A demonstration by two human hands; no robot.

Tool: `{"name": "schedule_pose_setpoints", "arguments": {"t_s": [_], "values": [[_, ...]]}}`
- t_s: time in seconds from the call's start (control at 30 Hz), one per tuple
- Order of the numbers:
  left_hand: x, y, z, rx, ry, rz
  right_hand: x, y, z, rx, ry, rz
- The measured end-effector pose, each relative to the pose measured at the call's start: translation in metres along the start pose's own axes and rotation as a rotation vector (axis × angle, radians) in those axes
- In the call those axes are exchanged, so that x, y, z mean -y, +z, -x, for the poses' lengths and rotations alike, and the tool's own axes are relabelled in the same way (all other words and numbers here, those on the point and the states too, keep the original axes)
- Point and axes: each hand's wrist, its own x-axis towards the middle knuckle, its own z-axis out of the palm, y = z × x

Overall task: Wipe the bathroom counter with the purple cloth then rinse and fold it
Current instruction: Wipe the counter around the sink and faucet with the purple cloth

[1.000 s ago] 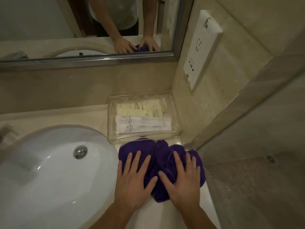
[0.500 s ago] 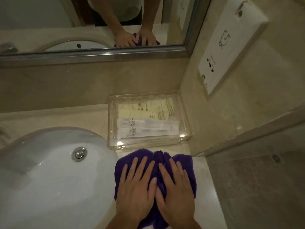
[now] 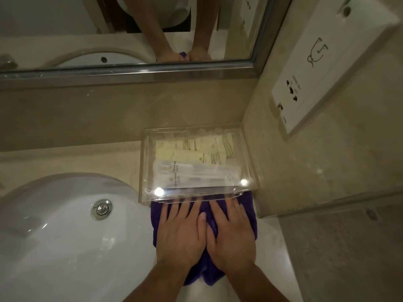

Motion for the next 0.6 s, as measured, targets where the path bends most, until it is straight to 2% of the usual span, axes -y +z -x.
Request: {"name": "schedule_pose_setpoints", "arguments": {"t_s": [0.33,0.6], "values": [[-0.012,0.008,0.024,0.041,-0.037,-0.087,-0.016,-0.009,0.033,0.037,0.017,0.024],[-0.057,0.026,0.083,0.088,0.073,-0.116,-0.052,-0.03,0.104,0.019,0.092,0.071]]}}
